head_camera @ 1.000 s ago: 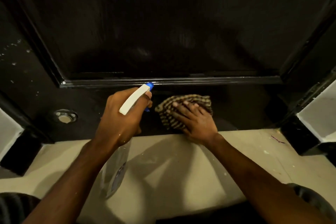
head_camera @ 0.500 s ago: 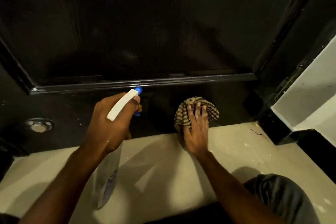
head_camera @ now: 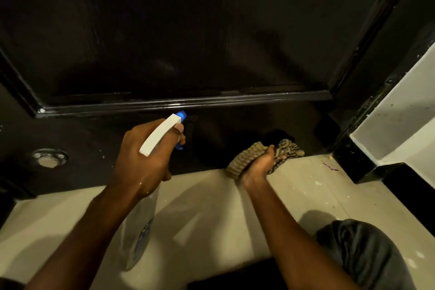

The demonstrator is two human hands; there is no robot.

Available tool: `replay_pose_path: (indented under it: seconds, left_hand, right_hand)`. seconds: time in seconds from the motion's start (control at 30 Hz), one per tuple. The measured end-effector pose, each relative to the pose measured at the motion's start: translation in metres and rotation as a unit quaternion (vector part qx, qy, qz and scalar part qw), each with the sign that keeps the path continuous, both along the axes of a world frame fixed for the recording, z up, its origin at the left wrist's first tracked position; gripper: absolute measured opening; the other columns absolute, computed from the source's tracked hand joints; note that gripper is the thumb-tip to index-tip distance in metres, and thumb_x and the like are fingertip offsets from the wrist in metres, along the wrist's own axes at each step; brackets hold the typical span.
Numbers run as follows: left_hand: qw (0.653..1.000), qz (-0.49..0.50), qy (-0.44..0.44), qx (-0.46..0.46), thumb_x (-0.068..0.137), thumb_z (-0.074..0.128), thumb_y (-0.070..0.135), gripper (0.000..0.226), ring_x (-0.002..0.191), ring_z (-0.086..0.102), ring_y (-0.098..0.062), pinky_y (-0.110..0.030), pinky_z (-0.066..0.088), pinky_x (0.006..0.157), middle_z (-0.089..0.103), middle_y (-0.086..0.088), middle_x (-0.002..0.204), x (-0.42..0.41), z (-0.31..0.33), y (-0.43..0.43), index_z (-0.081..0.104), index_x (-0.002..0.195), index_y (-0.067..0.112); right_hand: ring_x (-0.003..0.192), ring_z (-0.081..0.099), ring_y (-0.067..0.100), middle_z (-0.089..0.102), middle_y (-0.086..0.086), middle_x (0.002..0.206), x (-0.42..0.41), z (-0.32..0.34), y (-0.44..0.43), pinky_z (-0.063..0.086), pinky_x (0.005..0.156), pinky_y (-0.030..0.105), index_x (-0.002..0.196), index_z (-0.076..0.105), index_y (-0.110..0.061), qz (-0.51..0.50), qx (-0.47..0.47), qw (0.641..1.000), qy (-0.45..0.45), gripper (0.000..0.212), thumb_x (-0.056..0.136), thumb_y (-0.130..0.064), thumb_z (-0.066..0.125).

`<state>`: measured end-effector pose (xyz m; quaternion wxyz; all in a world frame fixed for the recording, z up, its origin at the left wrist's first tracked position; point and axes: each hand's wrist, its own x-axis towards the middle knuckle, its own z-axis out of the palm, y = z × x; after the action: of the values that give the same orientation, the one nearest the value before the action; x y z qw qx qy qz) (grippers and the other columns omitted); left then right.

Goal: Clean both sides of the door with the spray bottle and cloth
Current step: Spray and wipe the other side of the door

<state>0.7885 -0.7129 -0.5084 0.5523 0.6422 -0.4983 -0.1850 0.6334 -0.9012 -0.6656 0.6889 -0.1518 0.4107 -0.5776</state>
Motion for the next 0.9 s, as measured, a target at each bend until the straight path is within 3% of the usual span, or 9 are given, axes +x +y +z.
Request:
replay_pose_path:
  seconds: [0.1,0.2,0.23,0.3,0.37,0.5,0.6,0.73,0.9]
  left_hand:
    - [1.0,-0.005,-0.017,0.009,0.086,0.059,0.04,0.037,0.043,0.055,-0.012,-0.025,0.049,0.044,0.069,-0.014,0.08,-0.003,-0.002,0.001,0.067,0.092,0.004]
    - [1.0,0.001,-0.008,0.007,0.081,0.053,0.046,0.042,0.043,0.059,-0.009,-0.015,0.042,0.039,0.069,-0.013,0.078,-0.003,0.0,0.003,0.067,0.088,0.007]
    - [1.0,0.005,-0.009,0.011,0.082,0.052,0.044,0.041,0.044,0.06,-0.008,-0.016,0.042,0.039,0.069,-0.013,0.078,-0.002,0.0,0.004,0.067,0.087,0.007]
    - [1.0,0.012,-0.016,0.018,0.085,0.05,0.041,0.039,0.045,0.06,-0.009,-0.016,0.042,0.04,0.069,-0.013,0.078,0.0,0.0,0.006,0.067,0.087,0.006]
    - [0.999,0.01,-0.029,0.024,0.094,0.054,0.039,0.035,0.043,0.057,-0.012,-0.019,0.043,0.039,0.068,-0.014,0.074,0.003,0.0,0.007,0.067,0.084,0.008]
    - [0.996,0.007,-0.064,0.069,0.099,0.053,0.027,0.03,0.04,0.052,-0.012,-0.026,0.043,0.038,0.066,-0.016,0.072,0.016,0.002,0.011,0.066,0.077,0.012]
    - [0.988,-0.009,-0.081,0.133,0.098,0.053,0.032,0.031,0.044,0.054,-0.01,-0.026,0.044,0.041,0.067,-0.013,0.075,0.029,0.003,0.015,0.067,0.079,0.013]
    - [0.973,-0.007,-0.128,0.192,0.096,0.054,0.036,0.032,0.045,0.055,-0.009,-0.029,0.047,0.043,0.066,-0.009,0.071,0.046,0.0,0.022,0.066,0.077,0.014]
    - [0.974,0.029,-0.133,0.183,0.095,0.056,0.037,0.033,0.05,0.06,-0.018,-0.032,0.048,0.041,0.064,-0.007,0.064,0.069,0.001,0.038,0.066,0.074,0.014]
  right_hand:
    - [0.093,0.068,0.027,0.074,0.006,0.094,-0.025,-0.008,-0.023,0.053,0.092,0.033,0.099,0.069,-0.017,-0.034,-0.036,0.999,0.008,0.053,0.103,-0.053,0.03]
    - [0.128,0.058,0.027,0.059,0.004,0.142,-0.038,-0.06,-0.045,0.043,0.111,0.047,0.146,0.05,-0.029,-0.039,-0.043,0.997,0.046,0.071,0.088,-0.07,0.053]
    - [0.141,0.045,0.022,0.042,0.0,0.158,-0.033,-0.066,-0.043,0.033,0.119,0.046,0.157,0.031,-0.035,-0.052,-0.044,0.991,0.114,0.086,0.084,-0.072,0.058]
    - [0.153,0.011,0.012,0.007,-0.008,0.167,-0.013,-0.026,-0.016,0.01,0.123,0.03,0.16,0.003,-0.033,-0.082,-0.1,0.959,0.252,0.085,0.096,-0.05,0.056]
    - [0.149,-0.013,0.006,-0.011,-0.01,0.164,0.006,0.021,0.022,-0.002,0.119,0.023,0.153,-0.005,-0.034,-0.073,-0.219,0.902,0.364,0.076,0.101,-0.028,0.05]
    - [0.148,-0.026,0.005,-0.018,-0.015,0.162,0.011,0.027,0.026,-0.011,0.121,0.034,0.156,0.007,-0.036,-0.041,-0.415,0.706,0.572,0.073,0.093,-0.03,0.043]
    - [0.151,-0.024,0.011,-0.023,-0.02,0.163,0.002,0.034,0.02,-0.021,0.118,0.029,0.157,-0.003,-0.044,-0.019,-0.46,0.599,0.655,0.082,0.087,-0.037,0.04]
    - [0.153,-0.02,0.015,-0.019,-0.018,0.166,0.005,0.045,0.013,-0.018,0.121,0.033,0.158,0.008,-0.036,-0.007,-0.562,0.471,0.68,0.077,0.088,-0.043,0.041]
    - [0.154,-0.018,0.018,-0.015,-0.012,0.168,0.047,0.041,0.03,-0.015,0.12,0.035,0.156,0.021,-0.028,-0.011,-0.595,0.424,0.682,0.077,0.084,-0.045,0.044]
